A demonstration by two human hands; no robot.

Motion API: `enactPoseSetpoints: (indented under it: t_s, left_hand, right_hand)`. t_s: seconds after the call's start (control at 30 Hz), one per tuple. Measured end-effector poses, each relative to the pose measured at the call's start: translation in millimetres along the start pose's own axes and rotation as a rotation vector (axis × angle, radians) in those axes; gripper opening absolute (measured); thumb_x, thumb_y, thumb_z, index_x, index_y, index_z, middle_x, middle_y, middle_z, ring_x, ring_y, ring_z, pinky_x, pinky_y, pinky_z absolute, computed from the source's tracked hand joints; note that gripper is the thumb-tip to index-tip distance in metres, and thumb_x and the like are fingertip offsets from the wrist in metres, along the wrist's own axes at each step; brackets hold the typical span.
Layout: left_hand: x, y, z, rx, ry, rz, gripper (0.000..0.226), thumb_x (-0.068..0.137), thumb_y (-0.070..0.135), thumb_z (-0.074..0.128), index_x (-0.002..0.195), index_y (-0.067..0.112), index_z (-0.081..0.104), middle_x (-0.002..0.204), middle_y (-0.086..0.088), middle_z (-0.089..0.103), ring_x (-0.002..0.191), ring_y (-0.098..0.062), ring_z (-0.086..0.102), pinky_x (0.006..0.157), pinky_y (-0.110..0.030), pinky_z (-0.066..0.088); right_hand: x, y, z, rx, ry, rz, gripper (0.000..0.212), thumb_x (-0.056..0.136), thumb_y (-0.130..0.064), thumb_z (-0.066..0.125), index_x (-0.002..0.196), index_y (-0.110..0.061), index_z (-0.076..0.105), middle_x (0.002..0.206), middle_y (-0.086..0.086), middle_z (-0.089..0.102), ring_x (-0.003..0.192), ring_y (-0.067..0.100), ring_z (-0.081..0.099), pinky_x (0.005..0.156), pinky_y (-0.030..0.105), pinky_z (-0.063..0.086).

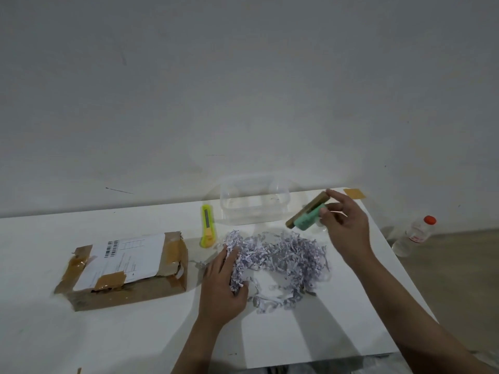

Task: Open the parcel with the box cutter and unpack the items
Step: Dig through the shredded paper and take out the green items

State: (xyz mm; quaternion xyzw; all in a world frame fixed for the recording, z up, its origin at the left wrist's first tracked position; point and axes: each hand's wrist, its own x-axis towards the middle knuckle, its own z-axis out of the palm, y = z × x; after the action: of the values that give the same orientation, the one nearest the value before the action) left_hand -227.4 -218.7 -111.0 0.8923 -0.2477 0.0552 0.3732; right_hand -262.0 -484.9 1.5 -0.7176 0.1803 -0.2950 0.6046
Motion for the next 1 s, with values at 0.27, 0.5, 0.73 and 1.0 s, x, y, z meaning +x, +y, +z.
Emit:
enactPoseSetpoints:
  t_s: [0.27, 0.5, 0.73, 1.0]
  left_hand:
    - [0.8, 0.8, -0.5, -0.003, 0.002, 0.003, 0.071, 0.078, 0.039, 0.054, 0.144, 0.038, 0.029, 0.146, 0.01, 0.033, 0.137, -0.018, 0.031, 0.108, -0.043, 0.034]
    - [1.8, 2.6, -2.1, -0.008, -0.008, -0.012, 0.07, 0.078, 0.04, 0.054, 0.143, 0.042, 0.028, 0.147, 0.01, 0.034, 0.138, -0.018, 0.03, 0.108, -0.047, 0.034]
    - [-0.6, 9.6, -5.5, -0.041, 0.01, 0.015, 0.074, 0.079, 0.051, 0.06, 0.144, 0.041, 0.028, 0.157, 0.005, 0.019, 0.144, -0.013, 0.017, 0.108, -0.057, 0.029]
    - [-2.5, 20.9, -9.8, 0.071, 0.241, 0.087, 0.076, 0.078, 0.061, 0.057, 0.139, 0.018, 0.044, 0.155, -0.013, 0.021, 0.145, -0.025, 0.015, 0.115, -0.04, 0.014]
  right_hand:
    - [32.8, 38.0, -26.2, -0.007, 0.455, 0.256, 0.036, 0.087, -0.006, 0.061, 0.119, -0.012, 0.046, 0.103, 0.011, 0.063, 0.083, 0.021, 0.062, 0.082, 0.038, 0.053]
    - [31.8, 67.5, -17.5, -0.066, 0.488, 0.411, 0.038, 0.085, -0.005, 0.062, 0.119, -0.004, 0.045, 0.113, 0.019, 0.063, 0.101, 0.03, 0.062, 0.079, 0.028, 0.044]
    - [12.3, 79.1, -19.7, -0.262, 0.37, 0.396, 0.039, 0.088, -0.016, 0.061, 0.121, 0.004, 0.054, 0.117, 0.022, 0.059, 0.108, 0.035, 0.056, 0.091, 0.035, 0.043]
    - [-49.7, 72.3, -14.2, -0.319, -0.051, -0.127, 0.063, 0.08, -0.051, 0.063, 0.129, -0.015, 0.046, 0.131, 0.002, 0.047, 0.125, 0.012, 0.042, 0.099, 0.026, 0.037]
